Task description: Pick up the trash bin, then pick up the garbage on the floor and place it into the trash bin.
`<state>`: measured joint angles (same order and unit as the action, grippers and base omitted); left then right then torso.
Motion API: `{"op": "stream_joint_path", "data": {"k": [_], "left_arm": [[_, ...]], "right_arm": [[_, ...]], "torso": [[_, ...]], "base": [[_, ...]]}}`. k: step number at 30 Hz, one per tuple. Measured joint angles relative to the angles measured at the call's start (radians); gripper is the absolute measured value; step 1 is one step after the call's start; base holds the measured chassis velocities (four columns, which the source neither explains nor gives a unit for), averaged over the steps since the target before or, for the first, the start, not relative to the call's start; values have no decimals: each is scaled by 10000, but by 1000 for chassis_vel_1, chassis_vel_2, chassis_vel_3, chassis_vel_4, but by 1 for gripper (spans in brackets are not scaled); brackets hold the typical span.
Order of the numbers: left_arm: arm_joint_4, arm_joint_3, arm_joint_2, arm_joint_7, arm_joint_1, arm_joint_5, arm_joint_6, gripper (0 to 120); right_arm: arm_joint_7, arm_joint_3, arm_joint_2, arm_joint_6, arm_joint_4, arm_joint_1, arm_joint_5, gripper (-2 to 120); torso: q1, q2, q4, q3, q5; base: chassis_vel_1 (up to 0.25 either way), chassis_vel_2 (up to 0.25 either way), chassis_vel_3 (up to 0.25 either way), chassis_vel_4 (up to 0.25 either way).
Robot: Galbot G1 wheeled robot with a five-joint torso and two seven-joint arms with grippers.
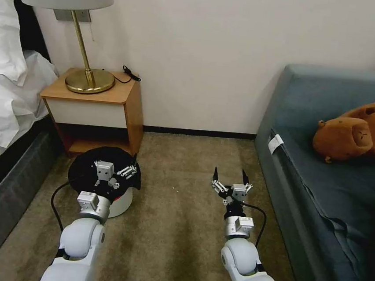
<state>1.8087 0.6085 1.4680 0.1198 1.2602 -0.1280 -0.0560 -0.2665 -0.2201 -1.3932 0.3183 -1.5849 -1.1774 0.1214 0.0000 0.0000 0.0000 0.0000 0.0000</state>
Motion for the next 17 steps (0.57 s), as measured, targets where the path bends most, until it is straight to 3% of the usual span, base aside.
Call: {"op": "stream_joint_path", "data": {"k": [17], "left_arm": [[-46, 28, -11, -88, 3, -169, 143, 98]], "right_arm": [[18, -23, -6, 3, 58, 7, -41, 100]], "torso": [[0, 0, 0, 0, 0]], "base": [[0, 0, 0, 0]]}}
